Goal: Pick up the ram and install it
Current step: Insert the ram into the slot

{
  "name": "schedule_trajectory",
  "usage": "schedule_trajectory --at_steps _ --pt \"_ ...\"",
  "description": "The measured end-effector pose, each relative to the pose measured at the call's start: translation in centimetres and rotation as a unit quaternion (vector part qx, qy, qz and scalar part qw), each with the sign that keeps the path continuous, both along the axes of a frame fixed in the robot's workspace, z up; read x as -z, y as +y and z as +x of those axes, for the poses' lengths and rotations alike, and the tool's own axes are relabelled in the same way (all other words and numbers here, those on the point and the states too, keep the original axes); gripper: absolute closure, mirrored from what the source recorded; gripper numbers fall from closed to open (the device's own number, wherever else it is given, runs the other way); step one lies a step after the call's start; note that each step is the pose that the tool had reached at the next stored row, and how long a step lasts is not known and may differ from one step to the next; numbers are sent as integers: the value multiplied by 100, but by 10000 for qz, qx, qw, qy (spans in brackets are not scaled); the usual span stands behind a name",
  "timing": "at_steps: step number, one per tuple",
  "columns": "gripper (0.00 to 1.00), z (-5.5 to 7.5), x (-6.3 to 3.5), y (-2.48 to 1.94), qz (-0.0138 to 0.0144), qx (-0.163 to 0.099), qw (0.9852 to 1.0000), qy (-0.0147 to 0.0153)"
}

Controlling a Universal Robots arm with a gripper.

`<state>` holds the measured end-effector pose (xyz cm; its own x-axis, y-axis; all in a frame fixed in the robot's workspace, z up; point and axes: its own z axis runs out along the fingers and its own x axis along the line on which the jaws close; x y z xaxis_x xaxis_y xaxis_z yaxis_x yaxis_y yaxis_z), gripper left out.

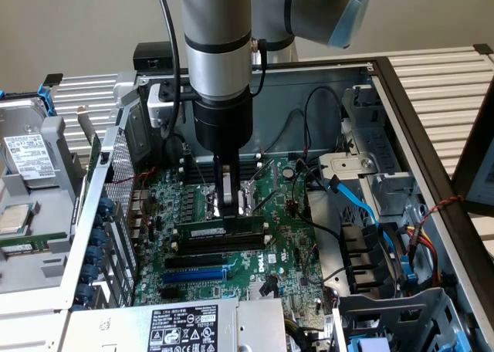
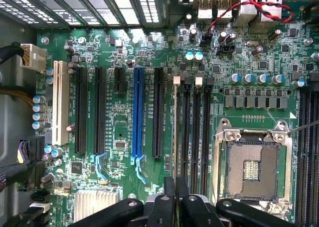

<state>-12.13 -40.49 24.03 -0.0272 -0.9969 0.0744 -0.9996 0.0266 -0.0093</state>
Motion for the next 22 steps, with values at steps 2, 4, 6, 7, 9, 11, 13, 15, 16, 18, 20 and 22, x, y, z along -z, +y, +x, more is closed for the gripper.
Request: schedule_trajectory --at_steps 2,4,6,7,9,11,13,15,16,18,20,22 --pt "87 -1 -1 -1 -1 57 10000 -15" --pt "87 -6 -3 0 -2 94 10000 -31" --pt "87 -24 0 0 -2 96 9999 -39" --pt "87 -33 2 0 -3 95 9999 -41" --pt "87 -35 5 0 -7 95 9999 -56" --pt "87 -35 9 0 -8 95 9999 -86" --pt "87 -35 11 0 -11 96 9999 -113" --pt "87 -37 15 0 -15 96 9999 -133" --pt "87 -38 20 0 -16 96 9999 -139" --pt "87 -44 28 0 -22 96 9998 -149" --pt "87 -51 36 0 -25 96 9998 -154" --pt "87 -53 38 0 -27 96 9998 -160"
